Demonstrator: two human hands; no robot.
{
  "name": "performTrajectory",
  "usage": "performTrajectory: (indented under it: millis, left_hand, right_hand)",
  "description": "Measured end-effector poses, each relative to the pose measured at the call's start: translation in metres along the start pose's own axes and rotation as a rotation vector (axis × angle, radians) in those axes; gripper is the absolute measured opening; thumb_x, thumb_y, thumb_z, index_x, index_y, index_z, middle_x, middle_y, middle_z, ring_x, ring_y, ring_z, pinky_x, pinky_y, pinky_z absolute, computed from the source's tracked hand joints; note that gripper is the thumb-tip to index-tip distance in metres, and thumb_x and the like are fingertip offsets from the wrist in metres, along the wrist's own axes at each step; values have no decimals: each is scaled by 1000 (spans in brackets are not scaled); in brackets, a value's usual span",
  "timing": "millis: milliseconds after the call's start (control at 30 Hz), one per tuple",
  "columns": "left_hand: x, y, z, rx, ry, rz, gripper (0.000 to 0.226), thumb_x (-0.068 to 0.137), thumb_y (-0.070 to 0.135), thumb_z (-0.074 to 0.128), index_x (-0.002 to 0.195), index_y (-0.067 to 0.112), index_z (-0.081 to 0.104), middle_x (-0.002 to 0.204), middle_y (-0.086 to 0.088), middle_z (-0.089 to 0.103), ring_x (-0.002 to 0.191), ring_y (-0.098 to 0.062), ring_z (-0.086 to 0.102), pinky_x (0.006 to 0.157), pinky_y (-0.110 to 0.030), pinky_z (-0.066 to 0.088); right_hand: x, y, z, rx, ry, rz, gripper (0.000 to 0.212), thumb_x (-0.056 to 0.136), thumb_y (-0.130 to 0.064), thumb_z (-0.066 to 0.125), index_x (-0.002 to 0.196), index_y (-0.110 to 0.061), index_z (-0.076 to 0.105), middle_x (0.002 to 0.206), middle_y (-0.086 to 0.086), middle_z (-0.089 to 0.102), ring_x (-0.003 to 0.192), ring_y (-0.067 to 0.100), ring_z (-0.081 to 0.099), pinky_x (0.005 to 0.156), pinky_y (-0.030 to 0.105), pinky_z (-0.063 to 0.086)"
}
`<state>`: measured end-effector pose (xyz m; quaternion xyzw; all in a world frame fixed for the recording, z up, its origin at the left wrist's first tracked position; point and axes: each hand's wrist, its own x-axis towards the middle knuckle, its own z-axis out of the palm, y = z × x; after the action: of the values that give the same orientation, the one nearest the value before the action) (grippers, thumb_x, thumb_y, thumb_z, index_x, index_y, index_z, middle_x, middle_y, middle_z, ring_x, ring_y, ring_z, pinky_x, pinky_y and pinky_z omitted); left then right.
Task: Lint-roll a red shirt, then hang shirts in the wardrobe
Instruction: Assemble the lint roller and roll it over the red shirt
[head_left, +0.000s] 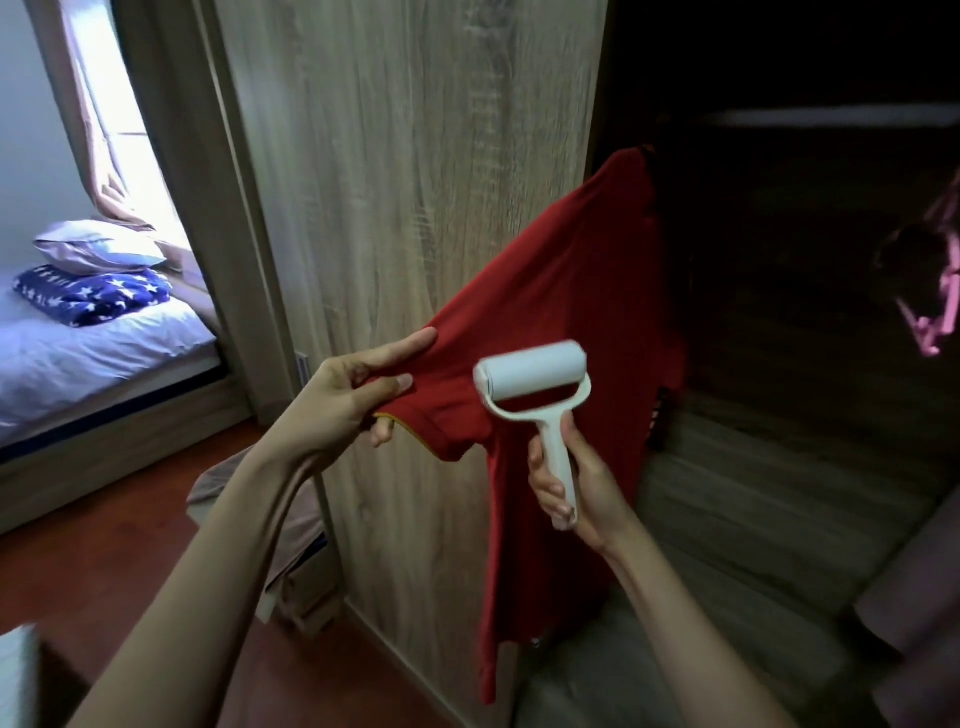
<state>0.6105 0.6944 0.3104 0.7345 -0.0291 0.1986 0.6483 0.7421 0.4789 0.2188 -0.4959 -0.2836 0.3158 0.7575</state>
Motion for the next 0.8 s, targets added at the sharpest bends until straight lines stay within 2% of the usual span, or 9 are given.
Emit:
performTrajectory:
  millis: [100, 233, 367, 433, 533, 600, 633, 800]
  left_hand:
    - [-3, -1, -1, -34, -50, -60, 52, 95, -9, 46, 130, 26, 61, 53, 6, 56, 33, -2, 32, 34, -12, 32]
    - [-5, 2, 1, -63, -83, -126, 58, 93, -12, 45, 135, 27, 54, 62, 6, 66, 30, 1, 27, 29, -11, 26]
    - [-7, 1, 4, -65, -104, -159, 66, 90, -18, 43, 140, 25, 48, 57, 7, 65, 28, 0, 28, 29, -10, 26]
    - [-8, -1, 4, -43, -102, -147, 68, 90, -20, 42, 141, 25, 46, 49, 4, 59, 28, 0, 28, 29, -10, 26]
    - [-7, 1, 1, -26, -106, -129, 70, 89, -20, 43, 141, 26, 49, 45, 5, 49, 29, 1, 27, 29, -11, 26]
    - [-6, 1, -1, -27, -114, -129, 70, 89, -20, 43, 139, 28, 51, 46, 6, 47, 29, 0, 27, 29, -12, 26]
    - [-6, 1, -2, -39, -116, -136, 70, 88, -20, 43, 137, 30, 53, 47, 7, 47, 29, 0, 27, 28, -11, 26]
    - [-7, 3, 5, -203, -124, -181, 65, 89, -18, 40, 137, 26, 50, 46, 2, 57, 25, 1, 26, 27, -8, 21]
  right_hand:
    - [2, -4, 2, 42, 12, 11, 56, 89, -63, 34, 75, -14, 56, 45, -3, 32, 27, 6, 30, 29, 12, 23]
    - [21, -41, 10, 60, -25, -61, 56, 90, -61, 29, 73, -13, 54, 44, -2, 31, 27, 6, 29, 29, 13, 23]
    - [7, -2, 3, 107, -39, -15, 58, 76, -72, 54, 73, -15, 57, 46, -2, 32, 28, 6, 31, 28, 14, 19]
    - [2, 10, 2, 112, -28, 12, 60, 70, -74, 60, 72, -15, 57, 46, -2, 32, 27, 6, 31, 28, 13, 18]
    - [14, -21, 8, 117, -44, -39, 56, 81, -69, 47, 72, -15, 57, 45, -2, 33, 27, 5, 31, 28, 13, 20]
    - [22, -38, 11, 100, -45, -68, 56, 87, -64, 34, 71, -15, 55, 44, -2, 32, 27, 5, 30, 28, 13, 20]
    - [22, -37, 12, 93, -42, -67, 56, 88, -64, 33, 71, -15, 55, 45, -2, 32, 27, 6, 30, 28, 13, 21]
    - [5, 12, 3, 96, -26, 2, 59, 71, -74, 59, 73, -14, 56, 45, -2, 32, 27, 6, 30, 28, 14, 22]
